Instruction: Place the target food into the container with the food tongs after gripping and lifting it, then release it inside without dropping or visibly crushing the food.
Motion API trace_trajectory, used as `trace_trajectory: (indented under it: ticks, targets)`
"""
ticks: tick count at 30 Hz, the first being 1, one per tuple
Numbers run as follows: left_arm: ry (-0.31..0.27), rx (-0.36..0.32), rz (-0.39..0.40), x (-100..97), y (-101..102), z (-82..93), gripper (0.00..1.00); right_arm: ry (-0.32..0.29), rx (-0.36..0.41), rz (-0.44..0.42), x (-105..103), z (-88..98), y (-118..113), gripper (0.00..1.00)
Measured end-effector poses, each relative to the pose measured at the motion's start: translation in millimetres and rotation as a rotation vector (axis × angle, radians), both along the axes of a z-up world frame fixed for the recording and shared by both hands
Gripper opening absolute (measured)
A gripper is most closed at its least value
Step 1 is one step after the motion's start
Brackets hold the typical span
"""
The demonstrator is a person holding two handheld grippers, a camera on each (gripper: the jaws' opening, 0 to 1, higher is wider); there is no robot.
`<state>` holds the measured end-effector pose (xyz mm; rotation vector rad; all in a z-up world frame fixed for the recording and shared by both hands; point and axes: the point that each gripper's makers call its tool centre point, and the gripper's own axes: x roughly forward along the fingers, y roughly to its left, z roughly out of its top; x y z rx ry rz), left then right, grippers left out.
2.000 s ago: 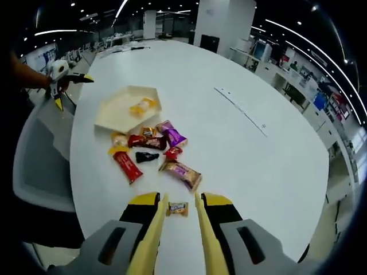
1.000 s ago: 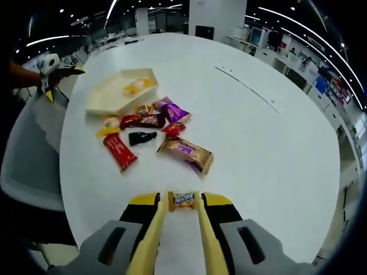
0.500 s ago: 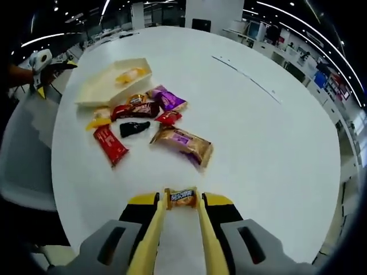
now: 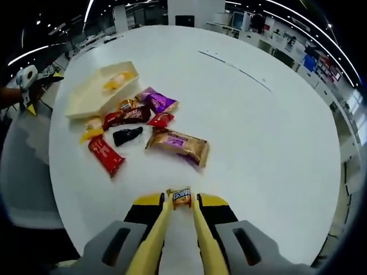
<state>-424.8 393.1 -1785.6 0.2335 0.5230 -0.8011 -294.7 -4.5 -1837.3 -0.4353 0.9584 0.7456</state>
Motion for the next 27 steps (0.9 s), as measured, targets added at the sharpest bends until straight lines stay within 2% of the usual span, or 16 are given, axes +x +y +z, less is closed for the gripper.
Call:
trace_trajectory:
  ticks: [7,17,27]
  targets:
    - [0.001,0.008,-0.005,-0.9,0.5,-1.5,0.91,-0.013,0.011,0.012,-5.0,9.1,13.6,0.22]
    - [-0.011,0.013,0.000,0.3,2.3,-0.7,0.90,-0.038,0.032,0.058,1.3,27.2,42.4,0.22]
    - [-0.012,0.025,-0.003,0.1,2.8,-1.9,0.90,-0.041,0.039,0.092,2.8,34.5,64.9,0.22]
